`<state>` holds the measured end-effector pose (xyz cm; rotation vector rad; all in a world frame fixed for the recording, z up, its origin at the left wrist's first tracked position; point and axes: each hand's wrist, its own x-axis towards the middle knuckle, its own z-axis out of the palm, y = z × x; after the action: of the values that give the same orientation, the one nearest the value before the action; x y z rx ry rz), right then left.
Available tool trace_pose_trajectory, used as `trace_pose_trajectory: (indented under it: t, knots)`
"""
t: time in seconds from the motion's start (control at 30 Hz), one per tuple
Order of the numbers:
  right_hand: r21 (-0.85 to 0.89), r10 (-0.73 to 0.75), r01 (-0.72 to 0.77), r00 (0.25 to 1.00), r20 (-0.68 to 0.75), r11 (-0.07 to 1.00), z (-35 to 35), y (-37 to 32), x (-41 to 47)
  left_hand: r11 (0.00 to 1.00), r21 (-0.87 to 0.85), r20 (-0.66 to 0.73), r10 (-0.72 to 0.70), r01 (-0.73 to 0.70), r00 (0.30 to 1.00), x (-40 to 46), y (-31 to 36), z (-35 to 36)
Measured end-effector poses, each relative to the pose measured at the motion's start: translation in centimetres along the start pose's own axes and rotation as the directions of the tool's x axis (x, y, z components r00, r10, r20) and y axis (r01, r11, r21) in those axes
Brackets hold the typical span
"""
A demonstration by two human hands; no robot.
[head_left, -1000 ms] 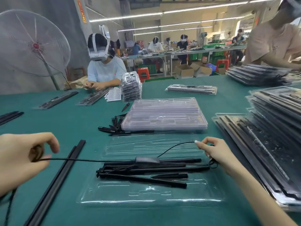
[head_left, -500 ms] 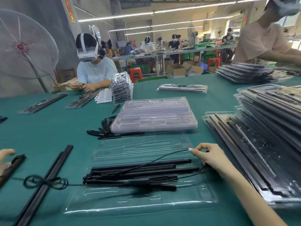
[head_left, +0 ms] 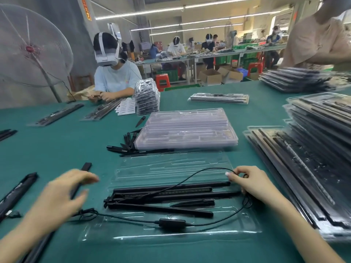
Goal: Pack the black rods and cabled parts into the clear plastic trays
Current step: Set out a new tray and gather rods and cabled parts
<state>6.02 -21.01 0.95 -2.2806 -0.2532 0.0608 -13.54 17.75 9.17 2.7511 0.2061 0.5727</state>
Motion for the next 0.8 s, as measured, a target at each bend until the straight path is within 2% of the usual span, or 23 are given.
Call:
trace_pose_trajectory:
  t: [0.07,0.1,0.17,0.23,0.3,0.37,0.47,0.7,0.8]
  knots:
    - [0.014,-0.006,0.006,1.0,-0.002,1.0,-0.1,0.0,-0.3,0.972,-0.027,0.135,0.236,-0.235,0.962,-1.0,5.6,2.6]
    - [0.021,-0.012,0.012,1.0,-0.004,1.0,-0.1,0.0,-0.3,0.941,-0.019,0.15,0.337,-0.338,0.93,-1.6,7.4,4.1]
    - [0.024,-0.017,0.017,1.0,-0.007,1.0,-0.1,0.0,-0.4,0.869,-0.015,0.199,0.488,-0.495,0.85,-2.1,9.8,6.2]
    - [0.022,-0.022,0.023,1.0,-0.017,1.0,0.0,0.0,-0.4,0.832,-0.026,0.207,0.547,-0.555,0.811,-2.0,11.0,7.8]
    - [0.004,-0.033,0.033,0.999,-0.029,0.999,0.2,0.1,-0.3,0.843,-0.101,0.18,0.538,-0.529,0.823,-2.0,11.1,8.8]
    - [-0.015,-0.036,0.036,0.999,-0.037,0.999,0.3,0.2,-0.3,0.884,-0.192,0.192,0.46,-0.426,0.867,-2.0,10.6,9.4]
    - [-0.02,-0.036,0.035,0.998,-0.043,0.999,0.4,0.3,-0.2,0.915,-0.227,0.206,0.381,-0.335,0.901,-2.4,10.0,10.0]
    - [-0.059,-0.052,0.048,0.997,-0.058,0.997,0.6,0.3,-0.3,0.898,-0.193,0.148,0.426,-0.396,0.893,-3.1,9.9,10.1]
    - [-0.079,-0.058,0.053,0.997,-0.056,0.995,0.6,0.3,-0.3,0.899,-0.257,0.205,0.409,-0.354,0.889,-2.7,9.4,9.9]
